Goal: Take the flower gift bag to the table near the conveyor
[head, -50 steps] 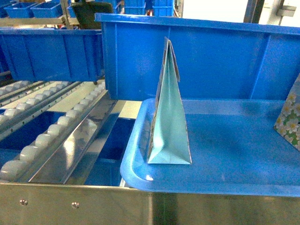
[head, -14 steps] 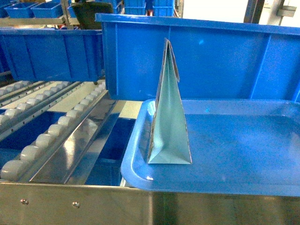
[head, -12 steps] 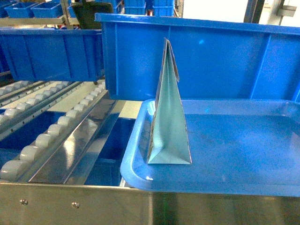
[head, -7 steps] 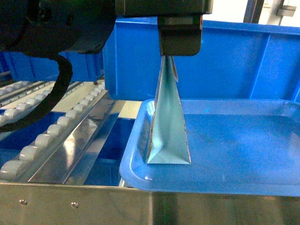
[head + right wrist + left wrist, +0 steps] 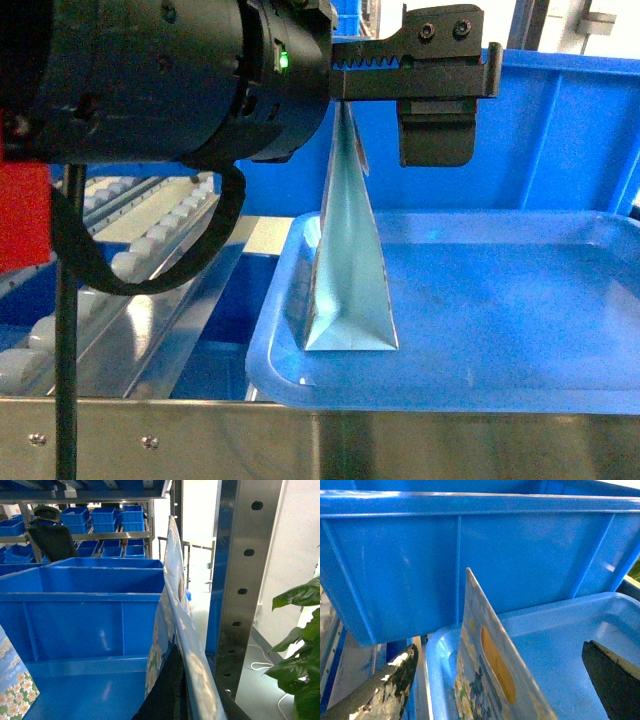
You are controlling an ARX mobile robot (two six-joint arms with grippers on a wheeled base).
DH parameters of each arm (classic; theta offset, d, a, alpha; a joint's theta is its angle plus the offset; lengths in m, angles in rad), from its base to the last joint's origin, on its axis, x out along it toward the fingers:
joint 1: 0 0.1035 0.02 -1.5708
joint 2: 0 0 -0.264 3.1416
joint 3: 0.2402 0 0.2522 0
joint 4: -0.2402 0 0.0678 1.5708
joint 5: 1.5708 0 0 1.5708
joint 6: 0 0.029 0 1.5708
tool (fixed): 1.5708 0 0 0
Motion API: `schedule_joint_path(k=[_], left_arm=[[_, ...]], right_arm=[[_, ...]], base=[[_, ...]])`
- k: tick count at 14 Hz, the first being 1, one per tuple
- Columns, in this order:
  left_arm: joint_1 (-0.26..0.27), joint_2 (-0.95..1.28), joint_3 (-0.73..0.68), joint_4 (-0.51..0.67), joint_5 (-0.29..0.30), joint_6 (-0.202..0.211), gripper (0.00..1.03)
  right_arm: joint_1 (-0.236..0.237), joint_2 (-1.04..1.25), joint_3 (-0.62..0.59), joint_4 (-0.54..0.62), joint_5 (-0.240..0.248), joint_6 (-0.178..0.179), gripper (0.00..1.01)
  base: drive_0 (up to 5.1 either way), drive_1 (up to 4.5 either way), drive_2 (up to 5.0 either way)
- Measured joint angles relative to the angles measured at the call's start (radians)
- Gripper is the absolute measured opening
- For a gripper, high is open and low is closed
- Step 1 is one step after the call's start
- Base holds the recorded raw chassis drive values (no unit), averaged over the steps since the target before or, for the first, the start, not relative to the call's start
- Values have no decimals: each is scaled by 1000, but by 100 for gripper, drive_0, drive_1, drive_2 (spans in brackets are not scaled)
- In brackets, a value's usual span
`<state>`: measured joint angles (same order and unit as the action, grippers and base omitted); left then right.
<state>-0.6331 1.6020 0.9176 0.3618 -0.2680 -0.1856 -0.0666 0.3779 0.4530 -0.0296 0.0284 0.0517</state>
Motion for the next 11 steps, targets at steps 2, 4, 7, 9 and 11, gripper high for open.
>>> schedule_joint_path(k=[2,4,7,9,11], left_arm=[[-7,51,57,-19,-30,33,98],[-11,77,89,-40,-65,64,98],[-11,81,98,-61,-88,108,98],[-9,81,98,-75,-90,115,81],[-3,81,91,-77,-85,116,63]], right_arm=[[0,0,0,0,0,0,2],[0,0,0,0,0,0,2],[0,0,0,0,0,0,2],[0,0,0,0,0,0,2],[0,0,0,0,0,0,2]], base=[[0,0,0],[0,0,0],[0,0,0],[0,0,0],[0,0,0]])
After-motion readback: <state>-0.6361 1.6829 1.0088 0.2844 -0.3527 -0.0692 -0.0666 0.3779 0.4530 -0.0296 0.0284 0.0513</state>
